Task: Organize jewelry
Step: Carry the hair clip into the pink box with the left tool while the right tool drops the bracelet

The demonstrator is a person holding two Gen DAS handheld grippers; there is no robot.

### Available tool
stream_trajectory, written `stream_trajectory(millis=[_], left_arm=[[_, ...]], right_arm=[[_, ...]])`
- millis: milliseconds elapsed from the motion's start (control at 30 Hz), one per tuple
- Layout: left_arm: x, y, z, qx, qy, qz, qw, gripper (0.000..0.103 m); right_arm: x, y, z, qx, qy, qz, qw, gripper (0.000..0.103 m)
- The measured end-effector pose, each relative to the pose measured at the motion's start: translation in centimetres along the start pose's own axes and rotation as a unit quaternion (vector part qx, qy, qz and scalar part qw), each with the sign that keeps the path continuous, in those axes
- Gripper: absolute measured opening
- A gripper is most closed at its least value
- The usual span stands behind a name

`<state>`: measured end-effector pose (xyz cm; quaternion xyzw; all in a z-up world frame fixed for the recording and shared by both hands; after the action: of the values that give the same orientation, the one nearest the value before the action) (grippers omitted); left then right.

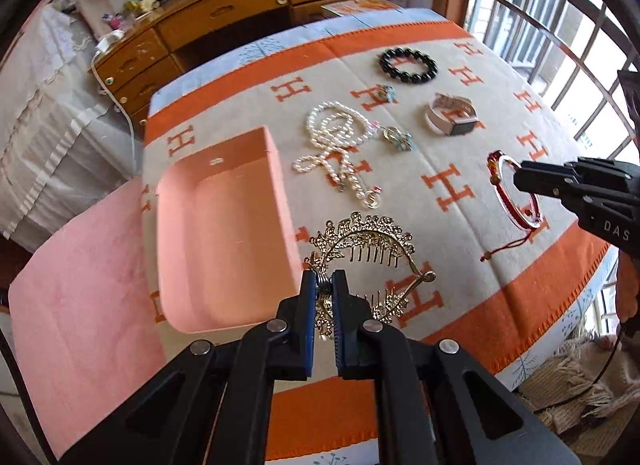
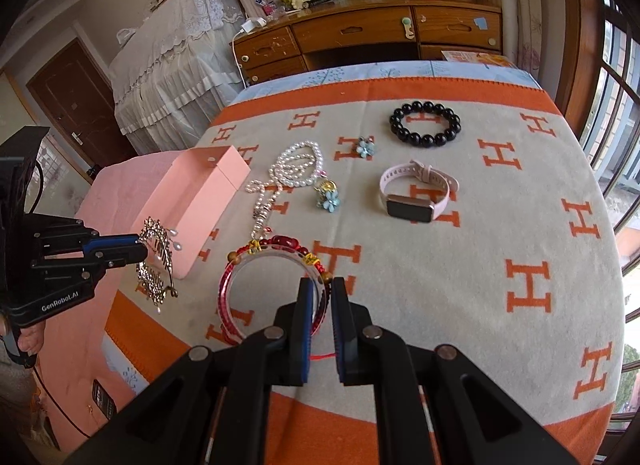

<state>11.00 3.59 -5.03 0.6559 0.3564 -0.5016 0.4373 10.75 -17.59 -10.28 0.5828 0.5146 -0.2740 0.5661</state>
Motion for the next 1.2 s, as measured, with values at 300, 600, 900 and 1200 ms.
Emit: stream_trajectory(millis=[300,600,900,1200], left_arm=[[-4.1,-1.5,-9.0,-0.131,-0.003,0.065,0.9892,0.005],[1.2,-0.2,-12.4,-0.190,-0.063,0.052,0.9783,0.005],[8.7,0.2,-11.4,-0.199,-0.094,-0.007,0.9755,0.005],[9.9,-1.7,-10.5,-0.202,-0.081,-0.004,0.9760,0.008]], right_arm=[[-1.6,4.6,-7.1,-0.054,0.016,0.032,0.998,0.009],[0.8,9.0,-12.3,-0.075,0.025,0.028,0.996,0.009],[4.1,12.2,-13.0,-0.058,0.009,0.018,0.998,0.009],[9.6,14.1,-14.7,-0.062,0.010,-0.030,0.998,0.009]])
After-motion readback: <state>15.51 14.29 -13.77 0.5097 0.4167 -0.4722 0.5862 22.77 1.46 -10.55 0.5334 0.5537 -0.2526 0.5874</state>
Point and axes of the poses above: each gripper's, at about its wrist camera, not at the fingertips, and x roughly the way its jaws point, z to its right, y to its top, the point moved 1 cm from there along x, roughly the way its jaws point, and after that the axes turned 14 degrees about -z, right-handed, at the moved point
